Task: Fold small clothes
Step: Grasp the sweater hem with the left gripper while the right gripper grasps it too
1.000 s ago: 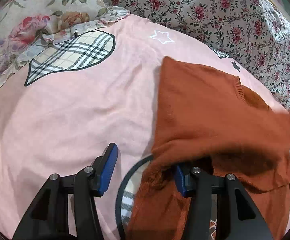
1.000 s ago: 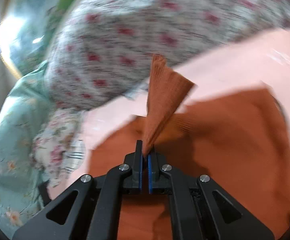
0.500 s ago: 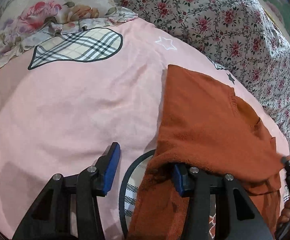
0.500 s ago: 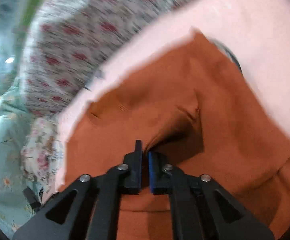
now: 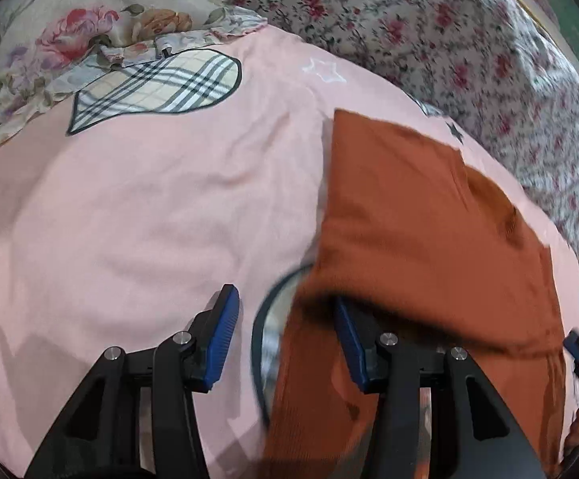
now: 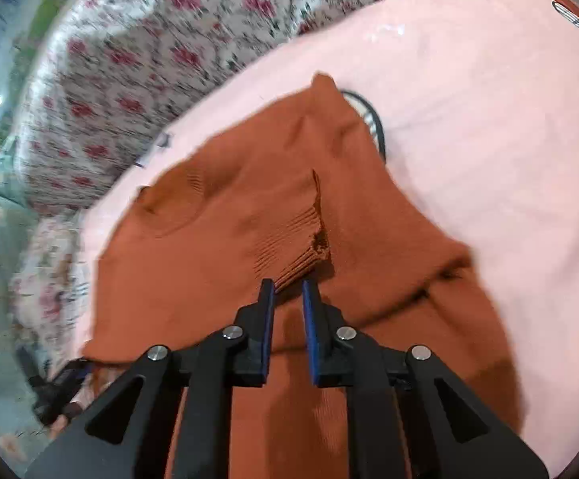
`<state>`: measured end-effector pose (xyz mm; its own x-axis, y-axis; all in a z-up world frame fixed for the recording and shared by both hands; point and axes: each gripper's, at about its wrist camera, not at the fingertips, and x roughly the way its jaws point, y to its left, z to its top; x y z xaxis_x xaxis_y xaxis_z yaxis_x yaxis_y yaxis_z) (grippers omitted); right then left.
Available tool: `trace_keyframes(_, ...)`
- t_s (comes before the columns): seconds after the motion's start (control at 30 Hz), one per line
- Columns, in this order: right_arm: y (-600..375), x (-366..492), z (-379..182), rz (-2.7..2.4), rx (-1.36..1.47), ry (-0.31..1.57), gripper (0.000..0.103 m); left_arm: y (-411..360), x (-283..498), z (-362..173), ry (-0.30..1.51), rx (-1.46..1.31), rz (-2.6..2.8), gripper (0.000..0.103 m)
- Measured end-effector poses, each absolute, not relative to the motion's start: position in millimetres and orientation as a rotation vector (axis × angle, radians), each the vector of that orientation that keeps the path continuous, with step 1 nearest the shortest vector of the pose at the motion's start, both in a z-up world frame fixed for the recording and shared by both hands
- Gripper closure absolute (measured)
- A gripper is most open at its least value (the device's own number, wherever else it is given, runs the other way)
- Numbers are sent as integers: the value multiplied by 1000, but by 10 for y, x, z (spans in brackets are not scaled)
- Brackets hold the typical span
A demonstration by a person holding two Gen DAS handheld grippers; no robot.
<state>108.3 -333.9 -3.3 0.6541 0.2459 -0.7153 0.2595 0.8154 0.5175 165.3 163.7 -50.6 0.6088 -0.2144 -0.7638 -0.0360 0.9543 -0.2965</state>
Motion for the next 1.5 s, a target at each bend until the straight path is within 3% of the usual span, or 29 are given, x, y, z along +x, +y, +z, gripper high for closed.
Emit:
trace_keyframes(0.07,-3399,891,74,34,644,858,60,1677,1432,-493,931,-305,-148,50)
trace_keyframes(0.2,-3437,564,152,122,623,870,59,1820,853,-498,962,-342,-226,40)
trace_keyframes(0.4,-3450,0,139,233,590,928,58,1879,59,-604,1032,-422,-390,39)
trace_keyframes(0.57,-3561,-526,152,247,539,977,49,1782,-402,-671,1065,-429,-517,42)
trace_keyframes(0.87,-3665,-1103,-183,331,646,1100,47,1808,-614,-766,1114,-447,-634,68)
trace_keyframes(1.0,-3471,-1149,-249,421,655,1074,47,1828,-595,-765,1120,-424,-627,85)
trace_keyframes(1.07,-3388,-1128,-259,423,606,1074,53,1822,-598,-754,1119,-394,-612,95)
trace_keyframes(1.1,-3367,-1124,-256,421,574,1087,79,1842,-615,-731,1115,-385,-606,96)
trace_keyframes(1.13,-3377,-1137,-235,421,557,1089,96,1862,-623,-706,1108,-386,-606,97)
trace_keyframes(1.3,-3651,-1378,-2,516,576,969,97,1971,-666,-631,1085,-374,-602,97)
trace_keyframes(1.37,-3654,-1335,-64,511,579,993,97,1920,-640,-719,1141,-328,-598,90)
trace_keyframes(1.47,-3650,-1249,-205,477,601,1034,93,1880,-636,-730,1154,-330,-630,71)
trace_keyframes(1.5,-3651,-1230,-259,468,609,1051,85,1866,-632,-723,1156,-335,-644,70)
